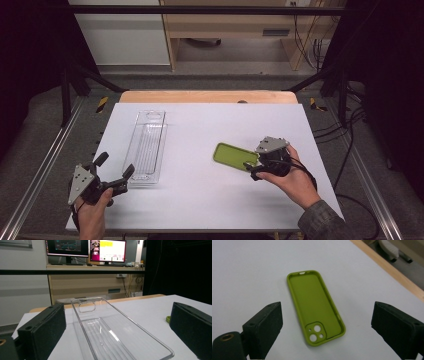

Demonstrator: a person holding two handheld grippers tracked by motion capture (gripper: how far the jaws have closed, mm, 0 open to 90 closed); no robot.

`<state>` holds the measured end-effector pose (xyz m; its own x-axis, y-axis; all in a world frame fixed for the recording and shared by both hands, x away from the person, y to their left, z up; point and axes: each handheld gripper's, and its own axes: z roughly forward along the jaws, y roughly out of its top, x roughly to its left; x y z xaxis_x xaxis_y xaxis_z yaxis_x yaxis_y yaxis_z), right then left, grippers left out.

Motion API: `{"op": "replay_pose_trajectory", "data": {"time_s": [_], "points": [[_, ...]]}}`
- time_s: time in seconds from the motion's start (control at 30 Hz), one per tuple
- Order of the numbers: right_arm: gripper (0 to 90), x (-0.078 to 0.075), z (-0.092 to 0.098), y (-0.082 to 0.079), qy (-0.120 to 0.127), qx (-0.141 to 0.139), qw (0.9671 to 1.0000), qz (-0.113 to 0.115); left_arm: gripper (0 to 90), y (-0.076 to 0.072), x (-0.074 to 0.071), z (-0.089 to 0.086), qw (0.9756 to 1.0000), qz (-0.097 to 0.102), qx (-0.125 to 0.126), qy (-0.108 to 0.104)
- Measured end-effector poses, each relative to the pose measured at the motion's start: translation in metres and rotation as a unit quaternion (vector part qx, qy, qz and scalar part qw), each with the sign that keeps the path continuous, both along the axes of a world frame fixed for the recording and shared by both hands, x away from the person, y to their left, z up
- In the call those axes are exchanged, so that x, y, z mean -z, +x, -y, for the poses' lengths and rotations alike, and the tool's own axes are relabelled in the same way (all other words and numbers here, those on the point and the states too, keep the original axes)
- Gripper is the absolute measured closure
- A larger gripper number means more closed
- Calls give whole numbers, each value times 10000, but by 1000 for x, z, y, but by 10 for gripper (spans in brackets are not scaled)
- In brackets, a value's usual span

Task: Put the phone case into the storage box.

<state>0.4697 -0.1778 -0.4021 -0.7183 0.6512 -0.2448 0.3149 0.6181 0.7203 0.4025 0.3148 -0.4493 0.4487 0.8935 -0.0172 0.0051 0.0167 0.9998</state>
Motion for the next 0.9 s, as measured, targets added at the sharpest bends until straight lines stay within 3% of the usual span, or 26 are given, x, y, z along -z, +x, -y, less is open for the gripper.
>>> {"op": "replay_pose_trajectory", "data": {"time_s": [0.13,0.3,0.4,0.7,0.87,0.9], "points": [[102,4,-4,5,-212,-152,9995,-204,4,0,0,-1,10000,14,-1,-59],[116,7,-8,11,-293,-261,9985,-378,2,0,0,-1,10000,3,35,-44],[128,8,-9,15,-319,-275,9983,-400,2,0,0,0,10000,0,45,-31],[138,16,-14,24,-367,-354,9958,-760,2,0,-1,-2,10000,14,48,41],[150,18,-16,25,-370,-371,9954,-808,2,-1,-1,0,10000,18,63,62],[153,19,-16,26,-391,-371,9951,-825,2,0,-1,1,9998,68,160,44]]}}
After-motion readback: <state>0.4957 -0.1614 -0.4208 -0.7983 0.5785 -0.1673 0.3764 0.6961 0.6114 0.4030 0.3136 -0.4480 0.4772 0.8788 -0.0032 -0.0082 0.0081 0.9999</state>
